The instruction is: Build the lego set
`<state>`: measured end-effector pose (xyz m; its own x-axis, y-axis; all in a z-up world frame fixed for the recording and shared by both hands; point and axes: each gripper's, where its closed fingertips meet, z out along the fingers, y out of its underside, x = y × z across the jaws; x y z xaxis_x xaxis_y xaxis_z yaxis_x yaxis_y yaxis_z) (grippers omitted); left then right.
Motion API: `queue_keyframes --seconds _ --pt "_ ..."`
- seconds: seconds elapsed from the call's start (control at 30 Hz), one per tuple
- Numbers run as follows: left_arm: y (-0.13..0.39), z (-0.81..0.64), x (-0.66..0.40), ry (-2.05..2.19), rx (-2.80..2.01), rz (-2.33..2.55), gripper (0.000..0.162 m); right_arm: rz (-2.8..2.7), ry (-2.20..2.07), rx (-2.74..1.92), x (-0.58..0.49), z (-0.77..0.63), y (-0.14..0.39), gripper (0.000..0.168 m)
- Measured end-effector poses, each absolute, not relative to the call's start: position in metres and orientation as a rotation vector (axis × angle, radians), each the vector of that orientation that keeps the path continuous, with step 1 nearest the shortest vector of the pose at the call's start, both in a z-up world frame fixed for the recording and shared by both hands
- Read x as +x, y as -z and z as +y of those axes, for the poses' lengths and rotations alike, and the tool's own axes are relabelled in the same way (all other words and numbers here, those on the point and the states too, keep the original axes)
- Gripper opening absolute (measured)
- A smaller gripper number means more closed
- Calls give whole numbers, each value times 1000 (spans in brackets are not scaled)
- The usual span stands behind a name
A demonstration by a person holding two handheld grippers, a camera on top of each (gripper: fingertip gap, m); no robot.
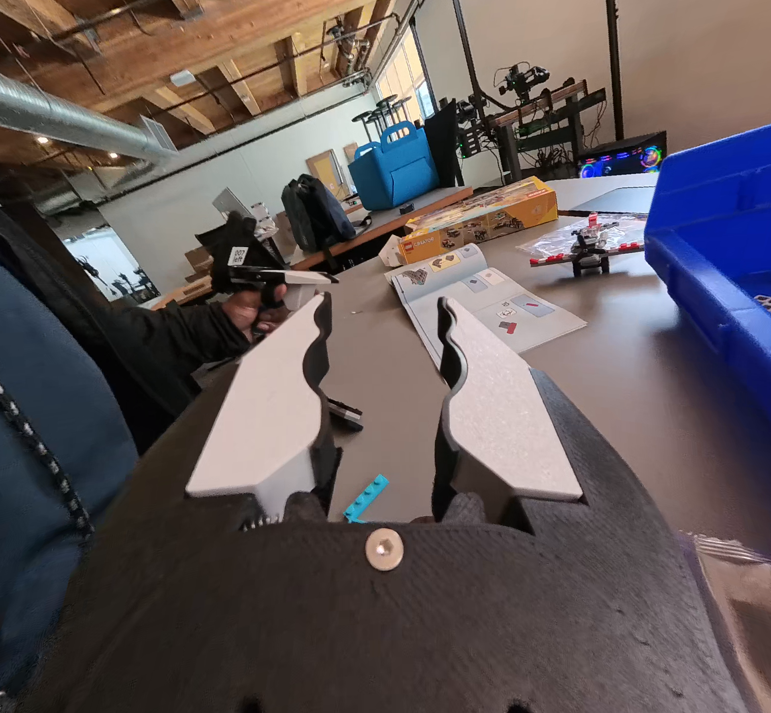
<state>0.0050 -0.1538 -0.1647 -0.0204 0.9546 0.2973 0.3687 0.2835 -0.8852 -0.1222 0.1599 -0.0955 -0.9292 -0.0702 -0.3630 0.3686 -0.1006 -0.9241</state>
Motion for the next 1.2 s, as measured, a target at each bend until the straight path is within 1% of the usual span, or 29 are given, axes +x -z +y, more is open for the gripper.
queue_keyframes --seconds 0.03,0.07,0.17,0.2,0.27,0.37,0.4,0.47,0.53,0.63,0.8,0.93,0.97,1.0,1.2 --pt "153 -156 -1 -846 -1246 -1555 37 1868 2098 334 -123 160 96 52" --pt "129 -144 -18 -885 -1253 -1468 35 1859 2086 339 -124 160 96 52" --pt "34 -53 -122 -772 -1525 -1090 35 1822 2083 339 -124 161 94 52" --pt "13 -15 -163 -736 -1679 -968 35 1809 2085 339 -124 162 94 52" --pt "2 58 -239 -633 -1983 -791 36 1791 2082 337 -124 163 93 52" --pt "24 152 -336 -493 -2268 -594 35 1782 2090 325 -123 164 92 53" --pt "42 177 -362 -434 -2345 -556 34 1781 2098 320 -122 165 91 53" --pt "95 200 -406 -343 -2560 -514 31 1775 2102 309 -120 167 90 53" --pt "143 197 -441 -362 -2769 -445 31 1763 2106 301 -118 168 89 53" --pt "179 195 -455 -311 -2884 -302 28 1737 2119 294 -118 171 87 53" --pt "190 209 -454 -244 -2899 -95 27 1691 2135 295 -119 175 83 52" --pt "208 208 -458 -199 -2964 -70 25 1675 2140 298 -119 177 82 52" --pt "213 206 -458 -184 -2980 -66 22 1672 2141 298 -119 177 82 52" --pt "215 207 -457 -150 -2976 -67 18 1671 2142 298 -119 177 82 52" --pt "216 208 -460 -37 -2933 -189 15 1673 2139 299 -119 177 82 52"
